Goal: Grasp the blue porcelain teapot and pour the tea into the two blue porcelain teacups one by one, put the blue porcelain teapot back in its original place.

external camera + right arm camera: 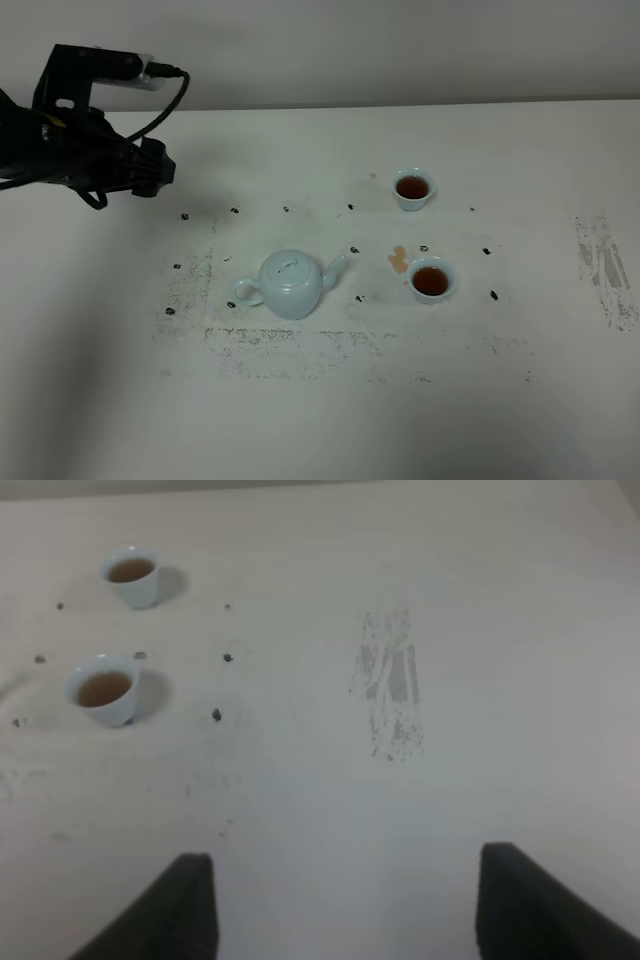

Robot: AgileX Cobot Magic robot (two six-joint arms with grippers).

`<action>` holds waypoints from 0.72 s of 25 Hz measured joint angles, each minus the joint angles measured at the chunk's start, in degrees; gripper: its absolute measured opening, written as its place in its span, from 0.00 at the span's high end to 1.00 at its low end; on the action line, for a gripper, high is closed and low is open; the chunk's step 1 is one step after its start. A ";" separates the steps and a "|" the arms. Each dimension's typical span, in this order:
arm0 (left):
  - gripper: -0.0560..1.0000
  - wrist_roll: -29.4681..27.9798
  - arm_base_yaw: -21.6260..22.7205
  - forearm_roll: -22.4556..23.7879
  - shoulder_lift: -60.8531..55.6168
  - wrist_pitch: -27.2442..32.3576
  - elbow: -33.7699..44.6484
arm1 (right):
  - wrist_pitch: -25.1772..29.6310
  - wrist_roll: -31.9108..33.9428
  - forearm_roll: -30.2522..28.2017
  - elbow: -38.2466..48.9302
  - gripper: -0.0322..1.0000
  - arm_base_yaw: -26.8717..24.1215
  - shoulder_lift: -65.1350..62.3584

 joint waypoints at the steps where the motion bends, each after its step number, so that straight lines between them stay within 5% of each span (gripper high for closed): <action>1: 0.26 -2.04 0.57 1.38 0.00 0.00 0.00 | 0.00 0.00 0.00 0.00 0.45 0.00 0.00; 8: 0.26 -12.11 8.68 5.59 0.00 3.50 -0.75 | 0.00 0.00 0.00 0.00 0.45 0.00 0.00; 13: 0.26 -13.62 14.55 8.53 0.00 13.48 -5.00 | 0.00 0.00 0.00 0.00 0.45 0.00 0.00; 18: 0.26 -13.91 15.42 10.59 0.00 26.89 -9.88 | 0.00 0.00 0.00 0.00 0.45 0.00 0.00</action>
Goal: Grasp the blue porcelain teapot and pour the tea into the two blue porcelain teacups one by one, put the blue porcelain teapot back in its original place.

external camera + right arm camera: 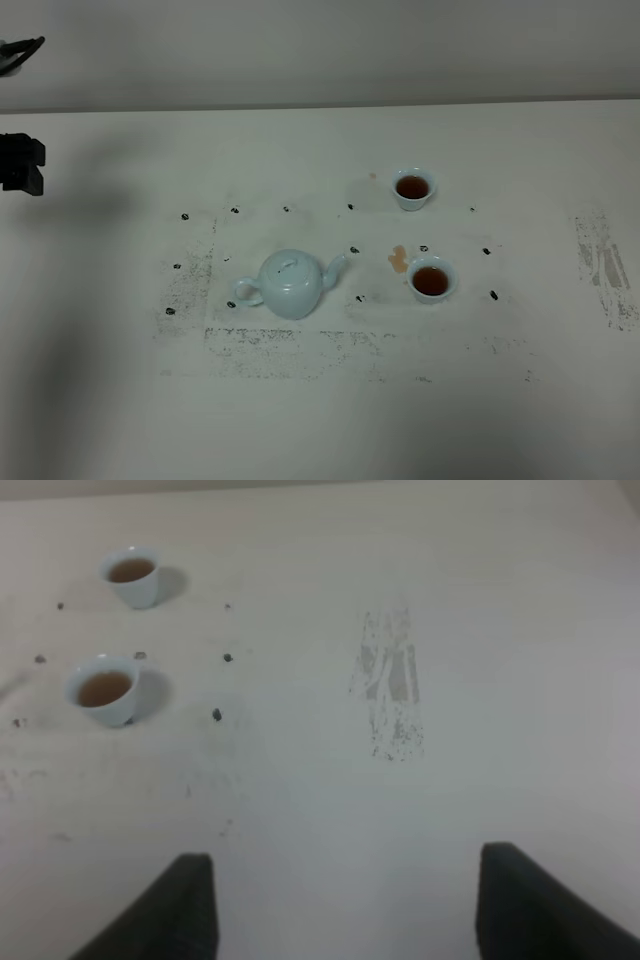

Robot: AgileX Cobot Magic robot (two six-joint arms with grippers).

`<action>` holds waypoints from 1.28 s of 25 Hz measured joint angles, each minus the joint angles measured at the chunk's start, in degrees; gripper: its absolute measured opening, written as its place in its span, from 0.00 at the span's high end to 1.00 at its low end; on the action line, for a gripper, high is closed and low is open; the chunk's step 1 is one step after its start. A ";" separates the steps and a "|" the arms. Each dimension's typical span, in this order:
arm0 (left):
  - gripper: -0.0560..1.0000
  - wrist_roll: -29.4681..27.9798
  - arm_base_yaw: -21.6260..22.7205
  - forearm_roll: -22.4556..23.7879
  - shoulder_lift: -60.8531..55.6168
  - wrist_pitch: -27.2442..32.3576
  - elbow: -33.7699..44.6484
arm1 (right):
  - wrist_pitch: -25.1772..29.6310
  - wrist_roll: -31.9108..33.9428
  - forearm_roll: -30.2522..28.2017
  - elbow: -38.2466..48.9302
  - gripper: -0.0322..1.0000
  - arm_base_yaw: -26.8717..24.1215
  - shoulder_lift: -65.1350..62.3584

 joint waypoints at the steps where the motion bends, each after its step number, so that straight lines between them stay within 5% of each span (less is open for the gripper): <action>1: 0.26 0.00 0.00 -0.07 0.00 2.45 -0.75 | 0.00 0.00 0.00 0.00 0.45 0.00 0.00; 6: 0.26 0.01 0.06 -0.70 -2.46 15.60 -2.58 | 0.00 0.00 0.00 0.00 0.45 0.00 0.00; 13: 0.26 0.01 0.06 -0.39 -13.44 24.04 -1.58 | 0.00 0.00 0.00 0.00 0.45 0.00 0.00; 22: 0.26 -1.08 0.11 0.42 -36.52 24.41 16.22 | 0.00 0.00 0.00 0.00 0.45 0.00 0.00; 32: 0.26 -1.29 0.11 0.86 -69.72 15.00 41.44 | 0.00 0.00 0.00 0.00 0.45 0.00 0.00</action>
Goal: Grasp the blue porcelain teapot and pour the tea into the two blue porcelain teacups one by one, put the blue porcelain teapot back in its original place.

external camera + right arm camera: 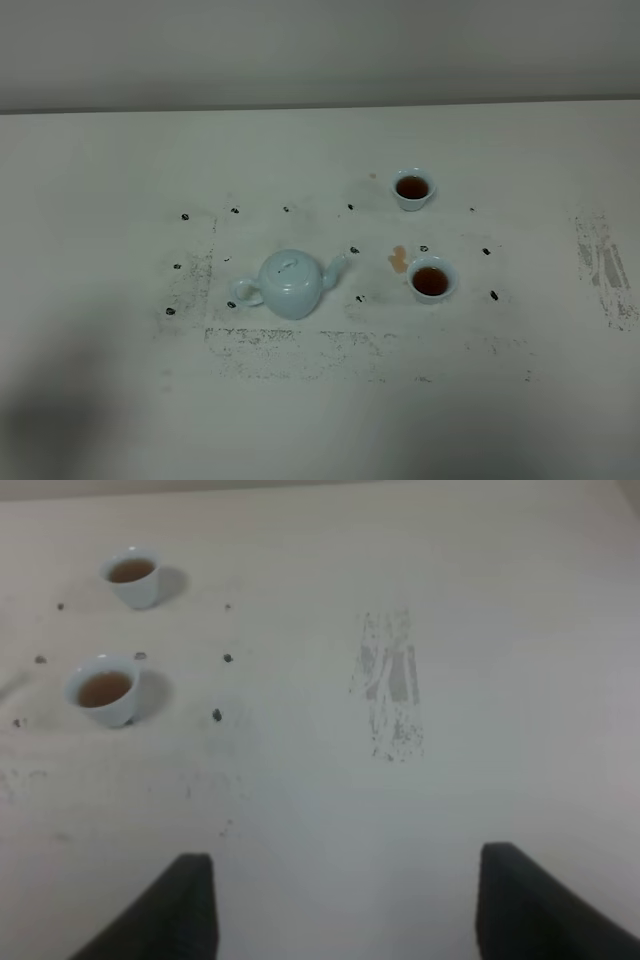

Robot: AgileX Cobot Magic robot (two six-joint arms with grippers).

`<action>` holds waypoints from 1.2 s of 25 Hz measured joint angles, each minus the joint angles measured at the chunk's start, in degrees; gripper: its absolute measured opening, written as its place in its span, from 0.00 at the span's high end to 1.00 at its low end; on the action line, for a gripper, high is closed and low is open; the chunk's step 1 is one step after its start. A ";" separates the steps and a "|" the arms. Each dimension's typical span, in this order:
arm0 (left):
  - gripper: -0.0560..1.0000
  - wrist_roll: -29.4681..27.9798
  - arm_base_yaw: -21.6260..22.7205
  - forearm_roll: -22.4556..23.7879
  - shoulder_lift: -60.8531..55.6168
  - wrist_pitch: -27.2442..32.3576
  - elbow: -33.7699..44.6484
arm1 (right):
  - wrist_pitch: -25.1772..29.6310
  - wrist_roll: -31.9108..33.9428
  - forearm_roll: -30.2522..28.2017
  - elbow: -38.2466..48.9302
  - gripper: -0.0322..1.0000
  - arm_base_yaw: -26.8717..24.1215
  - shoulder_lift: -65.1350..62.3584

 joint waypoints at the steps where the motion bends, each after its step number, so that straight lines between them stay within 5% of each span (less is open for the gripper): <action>1: 0.26 0.00 0.00 0.00 -3.59 -0.42 1.59 | 0.00 0.00 0.00 0.00 0.45 0.00 0.00; 7: 0.26 0.05 0.00 -0.12 -19.82 -0.33 5.52 | 0.00 0.00 0.00 0.00 0.45 0.00 0.00; 12: 0.26 0.05 0.00 -0.12 -27.45 6.18 5.52 | 0.00 0.00 0.00 0.00 0.45 0.00 0.00; 19: 0.26 0.05 -0.13 -0.12 -30.05 6.78 5.52 | 0.00 0.00 0.00 0.00 0.45 0.00 0.00; 25: 0.26 0.05 -5.92 -0.12 -30.05 6.83 5.52 | 0.00 0.00 0.00 0.00 0.45 0.00 0.00; 30: 0.26 0.05 -6.57 -0.12 -30.05 6.90 5.52 | 0.00 0.00 0.00 0.00 0.45 0.00 0.00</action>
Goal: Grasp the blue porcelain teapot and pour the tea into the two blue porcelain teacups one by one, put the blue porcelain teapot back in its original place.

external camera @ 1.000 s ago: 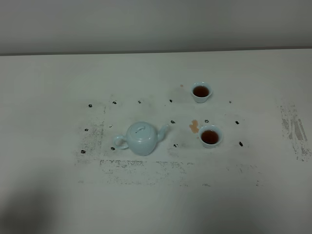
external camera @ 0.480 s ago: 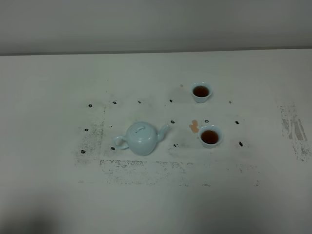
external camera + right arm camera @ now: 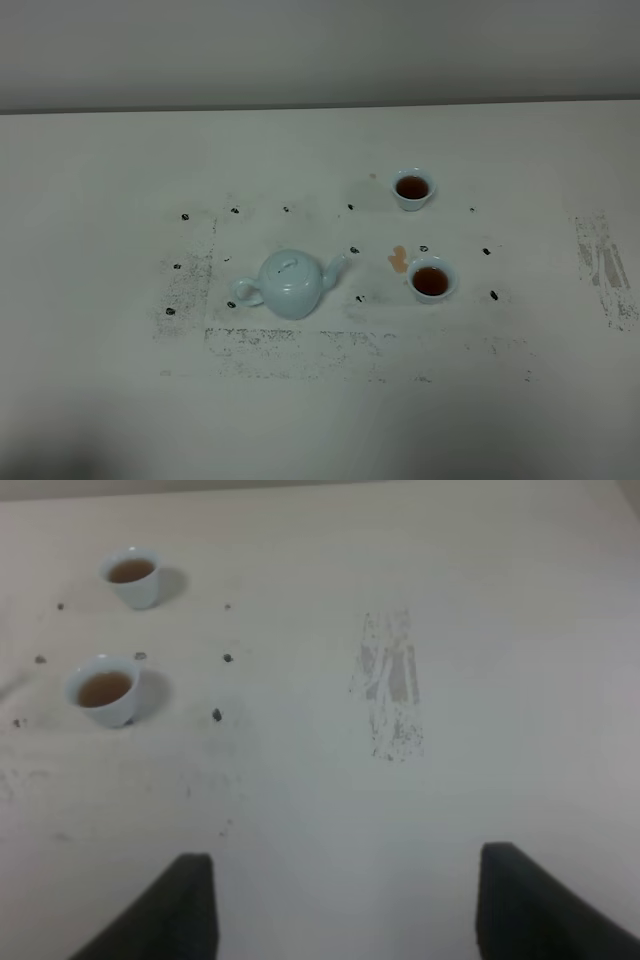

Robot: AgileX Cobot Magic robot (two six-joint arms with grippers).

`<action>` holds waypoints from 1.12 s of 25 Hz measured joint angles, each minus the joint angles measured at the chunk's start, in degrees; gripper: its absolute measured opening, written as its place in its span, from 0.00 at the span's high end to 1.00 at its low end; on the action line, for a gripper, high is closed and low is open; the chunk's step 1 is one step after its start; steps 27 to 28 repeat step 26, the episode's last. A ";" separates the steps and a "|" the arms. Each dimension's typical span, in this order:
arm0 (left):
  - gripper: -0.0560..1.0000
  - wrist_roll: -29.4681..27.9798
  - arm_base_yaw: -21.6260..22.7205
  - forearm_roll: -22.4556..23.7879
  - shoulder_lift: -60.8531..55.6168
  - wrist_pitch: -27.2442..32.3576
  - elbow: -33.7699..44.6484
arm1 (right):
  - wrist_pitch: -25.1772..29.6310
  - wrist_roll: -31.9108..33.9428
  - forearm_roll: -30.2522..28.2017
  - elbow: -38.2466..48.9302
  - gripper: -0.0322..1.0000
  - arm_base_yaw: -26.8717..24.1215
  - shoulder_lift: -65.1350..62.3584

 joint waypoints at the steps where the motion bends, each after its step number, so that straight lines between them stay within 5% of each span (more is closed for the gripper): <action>1: 0.26 0.00 0.00 0.00 0.00 -0.01 0.00 | 0.00 0.00 0.00 0.00 0.45 0.00 0.00; 28: 0.26 0.00 0.00 0.00 0.00 -0.01 0.00 | 0.00 0.00 0.00 0.00 0.45 0.00 0.00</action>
